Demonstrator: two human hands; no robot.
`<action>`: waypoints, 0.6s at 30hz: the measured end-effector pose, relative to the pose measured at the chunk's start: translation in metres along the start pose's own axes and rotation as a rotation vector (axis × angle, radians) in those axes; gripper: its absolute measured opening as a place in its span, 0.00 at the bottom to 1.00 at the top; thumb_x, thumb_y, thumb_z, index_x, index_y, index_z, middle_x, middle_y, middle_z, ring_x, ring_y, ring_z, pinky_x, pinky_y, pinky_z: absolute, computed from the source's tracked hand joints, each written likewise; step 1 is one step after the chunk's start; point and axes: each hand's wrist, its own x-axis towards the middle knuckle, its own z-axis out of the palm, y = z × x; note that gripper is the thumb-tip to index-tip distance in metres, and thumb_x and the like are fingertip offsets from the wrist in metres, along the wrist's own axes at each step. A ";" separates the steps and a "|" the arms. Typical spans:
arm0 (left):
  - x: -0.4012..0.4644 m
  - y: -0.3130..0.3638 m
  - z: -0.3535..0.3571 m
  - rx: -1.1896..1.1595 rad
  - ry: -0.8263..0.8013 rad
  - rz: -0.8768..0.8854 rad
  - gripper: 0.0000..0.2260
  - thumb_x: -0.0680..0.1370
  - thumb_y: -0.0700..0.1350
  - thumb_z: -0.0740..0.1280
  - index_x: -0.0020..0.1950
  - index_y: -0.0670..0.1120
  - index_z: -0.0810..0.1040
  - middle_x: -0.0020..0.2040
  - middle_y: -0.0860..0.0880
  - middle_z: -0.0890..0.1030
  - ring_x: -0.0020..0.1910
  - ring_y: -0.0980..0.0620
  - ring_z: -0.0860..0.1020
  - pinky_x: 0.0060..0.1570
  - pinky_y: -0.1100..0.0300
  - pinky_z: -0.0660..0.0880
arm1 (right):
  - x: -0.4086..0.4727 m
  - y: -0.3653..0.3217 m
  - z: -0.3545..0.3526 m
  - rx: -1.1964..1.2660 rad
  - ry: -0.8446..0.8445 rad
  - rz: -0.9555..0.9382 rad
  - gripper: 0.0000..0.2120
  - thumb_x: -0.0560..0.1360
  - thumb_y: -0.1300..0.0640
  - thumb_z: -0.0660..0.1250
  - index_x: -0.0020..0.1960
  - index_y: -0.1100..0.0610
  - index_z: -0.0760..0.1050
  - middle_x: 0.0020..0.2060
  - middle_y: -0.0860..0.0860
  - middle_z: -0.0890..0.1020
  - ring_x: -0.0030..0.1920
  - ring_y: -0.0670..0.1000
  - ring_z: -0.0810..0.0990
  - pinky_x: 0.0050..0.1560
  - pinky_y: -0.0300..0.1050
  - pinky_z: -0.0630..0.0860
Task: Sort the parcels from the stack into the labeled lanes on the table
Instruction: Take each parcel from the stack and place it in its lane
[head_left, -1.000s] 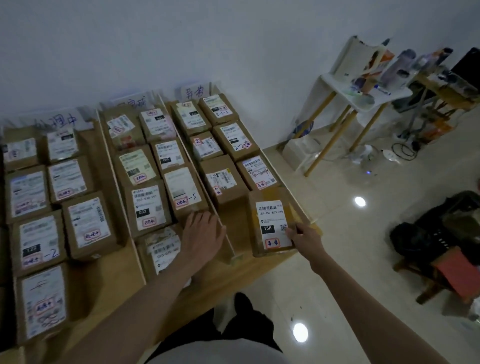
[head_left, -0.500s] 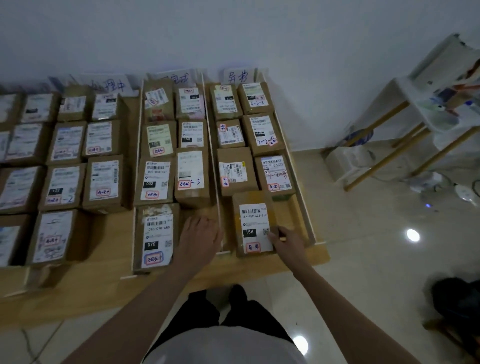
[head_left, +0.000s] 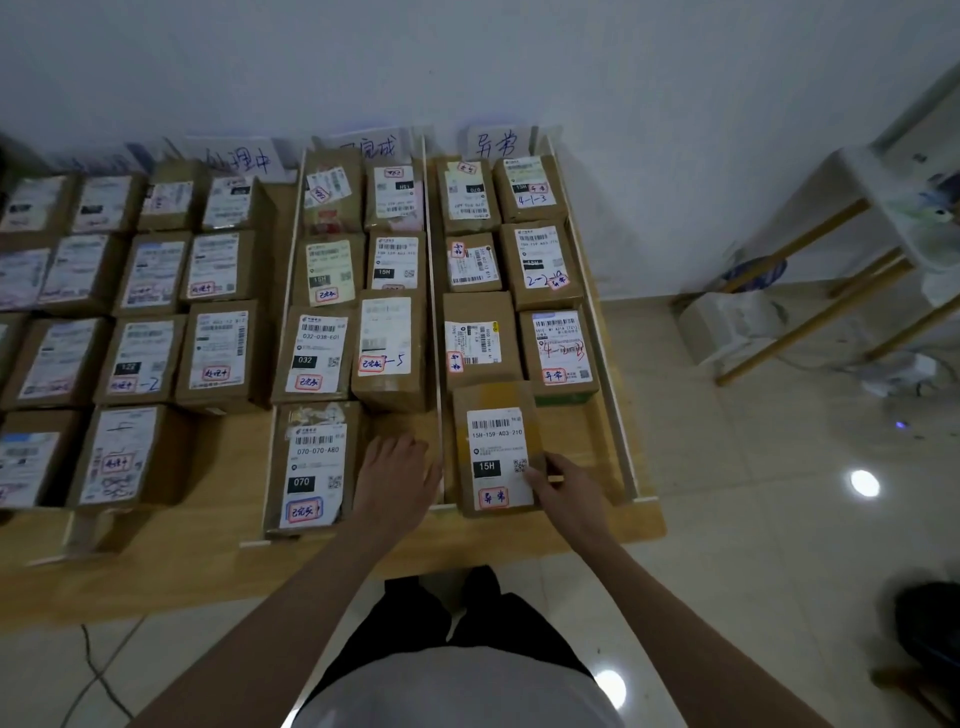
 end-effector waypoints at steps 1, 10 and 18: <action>0.001 0.000 -0.001 -0.002 0.001 0.000 0.19 0.83 0.56 0.52 0.65 0.50 0.75 0.61 0.50 0.77 0.63 0.50 0.74 0.71 0.50 0.62 | 0.002 0.000 0.000 0.000 -0.002 -0.005 0.17 0.79 0.50 0.67 0.65 0.55 0.76 0.55 0.49 0.83 0.52 0.48 0.82 0.50 0.43 0.82; 0.007 -0.001 -0.006 -0.014 -0.002 -0.002 0.18 0.83 0.56 0.53 0.64 0.49 0.76 0.59 0.50 0.78 0.61 0.49 0.75 0.70 0.50 0.63 | 0.016 -0.001 0.005 -0.021 -0.037 0.000 0.16 0.79 0.51 0.66 0.64 0.56 0.76 0.55 0.50 0.83 0.54 0.49 0.81 0.55 0.49 0.81; 0.007 -0.007 -0.007 -0.050 -0.002 -0.025 0.19 0.83 0.55 0.54 0.65 0.47 0.76 0.60 0.49 0.78 0.62 0.48 0.74 0.72 0.49 0.61 | 0.028 -0.004 0.013 -0.008 -0.059 0.044 0.18 0.80 0.52 0.66 0.67 0.58 0.74 0.58 0.52 0.82 0.55 0.51 0.82 0.56 0.51 0.81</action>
